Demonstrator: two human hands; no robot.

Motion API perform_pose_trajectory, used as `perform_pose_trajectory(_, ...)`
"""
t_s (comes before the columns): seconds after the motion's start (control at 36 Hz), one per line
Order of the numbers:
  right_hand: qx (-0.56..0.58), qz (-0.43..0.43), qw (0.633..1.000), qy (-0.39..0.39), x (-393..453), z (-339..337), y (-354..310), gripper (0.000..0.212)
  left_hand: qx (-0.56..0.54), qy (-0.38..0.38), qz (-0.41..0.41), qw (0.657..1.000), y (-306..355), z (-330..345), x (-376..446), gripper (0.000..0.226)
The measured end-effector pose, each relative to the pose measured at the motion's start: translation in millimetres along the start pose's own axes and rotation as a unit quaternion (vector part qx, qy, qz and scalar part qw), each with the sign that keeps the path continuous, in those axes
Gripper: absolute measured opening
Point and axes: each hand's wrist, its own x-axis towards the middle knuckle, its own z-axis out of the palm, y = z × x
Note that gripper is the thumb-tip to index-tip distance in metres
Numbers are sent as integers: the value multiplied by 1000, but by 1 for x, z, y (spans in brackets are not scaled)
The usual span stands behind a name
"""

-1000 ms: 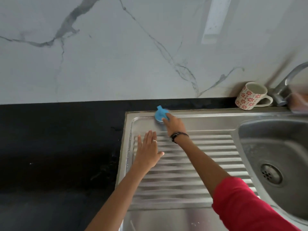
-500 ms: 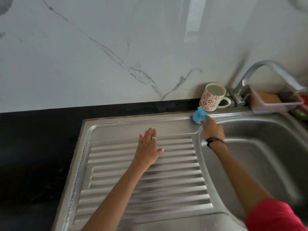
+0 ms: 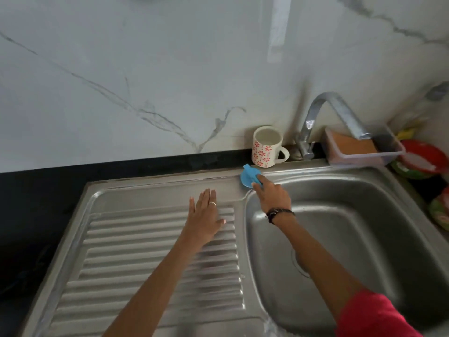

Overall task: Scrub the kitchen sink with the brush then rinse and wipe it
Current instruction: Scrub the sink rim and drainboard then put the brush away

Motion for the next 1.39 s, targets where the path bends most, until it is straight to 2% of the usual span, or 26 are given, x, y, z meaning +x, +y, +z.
perform_pose_trajectory(0.08, 112, 39, 993, -22, -4, -24, 38, 41, -26, 25, 28, 999, 26, -3, 7, 73)
perform_pose_trajectory(0.17, 142, 44, 989, -14, -27, -50, 78, 33, -44, 45, 74, 995, 59, -4, 15, 66)
perform_pose_trajectory(0.39, 221, 99, 963, 121, -68, -148, 178, 21, -76, 32, 192, 978, 167, 17, 42, 56)
perform_pose_trajectory(0.44, 219, 119, 955, 161, -67, -181, 198, 17, -66, 22, 234, 970, 201, 21, 49, 55)
perform_pose_trajectory(0.53, 190, 140, 948, 212, -57, -223, 223, 24, -57, -4, 282, 958, 252, 24, 61, 57)
perform_pose_trajectory(0.58, 184, 161, 941, 234, -46, -247, 233, 17, -51, -16, 306, 951, 285, 23, 74, 57)
perform_pose_trajectory(0.67, 196, 200, 935, 217, -14, -270, 249, 23, -71, -41, 317, 945, 328, 19, 94, 57)
perform_pose_trajectory(0.75, 209, 242, 928, 192, 24, -276, 265, 35, -77, -23, 335, 939, 361, 20, 113, 54)
perform_pose_trajectory(0.83, 200, 288, 924, 152, 53, -272, 279, 34, -68, -11, 346, 936, 385, 19, 132, 64)
perform_pose_trajectory(0.92, 159, 300, 930, 142, 76, -263, 288, 37, -69, -3, 352, 934, 400, 22, 149, 70)
perform_pose_trajectory(1.0, 109, 293, 938, 151, 85, -256, 283, 40, 41, 8, 359, 932, 405, 26, 159, 59)
perform_pose_trajectory(1.11, 65, 262, 958, 97, 86, -260, 272, 43, 118, 0, 363, 924, 401, 33, 166, 63)
perform_pose_trajectory(1.25, -30, 283, 953, 105, 83, -269, 277, 46, 106, 7, 367, 924, 390, 35, 159, 65)
perform_pose_trajectory(1.39, 0, 252, 960, 119, 76, -261, 279, 40, 51, 3, 352, 934, 368, 35, 149, 70)
